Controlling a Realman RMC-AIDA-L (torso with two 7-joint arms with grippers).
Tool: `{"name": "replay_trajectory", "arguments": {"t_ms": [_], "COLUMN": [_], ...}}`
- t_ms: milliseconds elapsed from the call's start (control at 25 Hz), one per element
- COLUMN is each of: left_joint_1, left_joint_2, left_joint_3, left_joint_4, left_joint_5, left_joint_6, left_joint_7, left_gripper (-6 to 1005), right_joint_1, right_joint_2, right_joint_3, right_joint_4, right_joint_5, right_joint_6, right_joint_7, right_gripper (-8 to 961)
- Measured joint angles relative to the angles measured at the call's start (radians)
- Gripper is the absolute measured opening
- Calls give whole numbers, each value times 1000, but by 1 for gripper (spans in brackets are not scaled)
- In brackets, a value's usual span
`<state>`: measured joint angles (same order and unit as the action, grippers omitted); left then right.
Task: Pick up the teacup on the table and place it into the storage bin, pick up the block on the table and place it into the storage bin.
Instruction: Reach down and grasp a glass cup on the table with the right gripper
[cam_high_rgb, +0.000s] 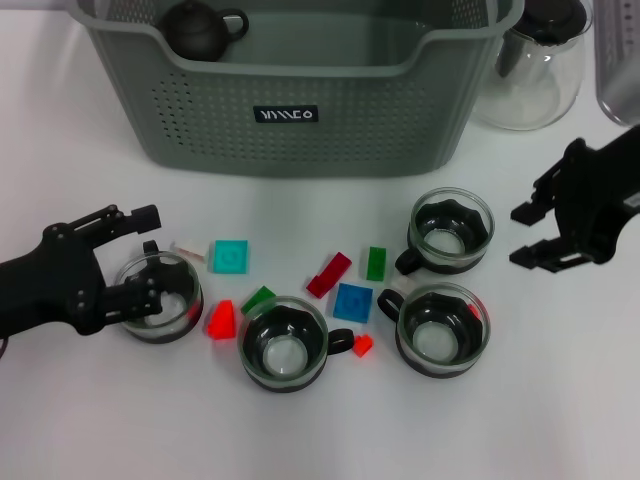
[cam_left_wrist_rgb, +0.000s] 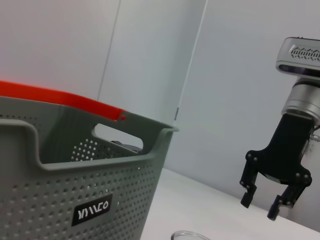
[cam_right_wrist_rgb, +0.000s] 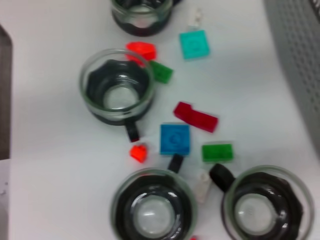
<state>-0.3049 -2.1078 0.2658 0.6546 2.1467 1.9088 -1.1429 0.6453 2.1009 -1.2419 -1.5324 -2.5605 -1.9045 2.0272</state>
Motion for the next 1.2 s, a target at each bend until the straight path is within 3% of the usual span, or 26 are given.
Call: {"name": "replay_trajectory", "arguments": {"t_ms": [200, 400, 1200], "left_joint_1": [-4, 2, 9], "left_joint_2": [1, 0, -1], "left_joint_3": [-1, -24, -36], "left_joint_4": [-14, -20, -37], "left_joint_5": [-3, -2, 4], "left_joint_6": [-5, -17, -32], "left_joint_7": [-2, 0, 2], "left_gripper": [852, 852, 853], "right_joint_1": [9, 3, 24], "right_joint_2": [2, 1, -2], "right_joint_3": [-37, -107, -152], "right_joint_4": [20, 108, 314], "right_joint_5": [-13, -14, 39], "right_joint_6": [84, 196, 337], "right_joint_7": [79, 169, 19], "right_gripper": [454, 458, 459]}}
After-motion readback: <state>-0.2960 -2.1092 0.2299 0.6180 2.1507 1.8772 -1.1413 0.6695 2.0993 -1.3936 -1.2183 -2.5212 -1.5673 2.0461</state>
